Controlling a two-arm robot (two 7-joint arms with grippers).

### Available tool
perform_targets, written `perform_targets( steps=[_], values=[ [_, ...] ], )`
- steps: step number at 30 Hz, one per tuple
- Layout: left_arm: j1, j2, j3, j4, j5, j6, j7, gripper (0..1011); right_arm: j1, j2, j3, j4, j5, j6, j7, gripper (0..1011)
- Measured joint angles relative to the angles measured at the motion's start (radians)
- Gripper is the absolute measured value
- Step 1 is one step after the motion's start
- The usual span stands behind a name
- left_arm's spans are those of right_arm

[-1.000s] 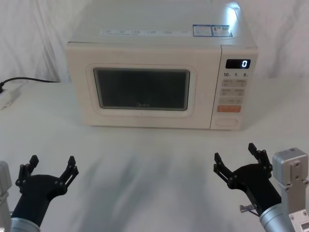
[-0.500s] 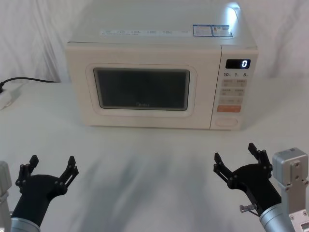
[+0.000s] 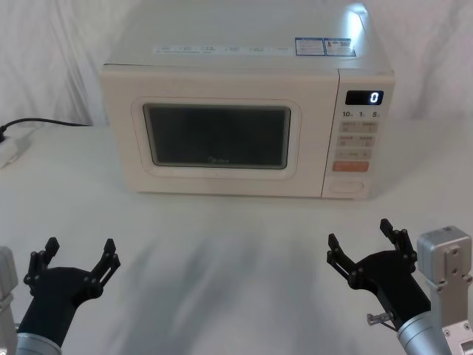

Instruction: Press the button to open the microwave door with one hand; close the microwave door with the other hand.

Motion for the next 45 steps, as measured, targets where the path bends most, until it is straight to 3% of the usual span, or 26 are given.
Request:
perform_targets(
  steps=[23,33,45],
  values=[
    [0.0,0.0,0.0,0.0,0.0,0.0,0.0,1001,0.0,0.0,0.0,0.0,0.0,0.0,0.0,996],
    [0.0,0.0,0.0,0.0,0.0,0.0,0.0,1001,0.0,0.0,0.0,0.0,0.0,0.0,0.0,792],
    [0.0,0.0,0.0,0.0,0.0,0.0,0.0,1001,0.0,0.0,0.0,0.0,0.0,0.0,0.0,379]
  ],
)
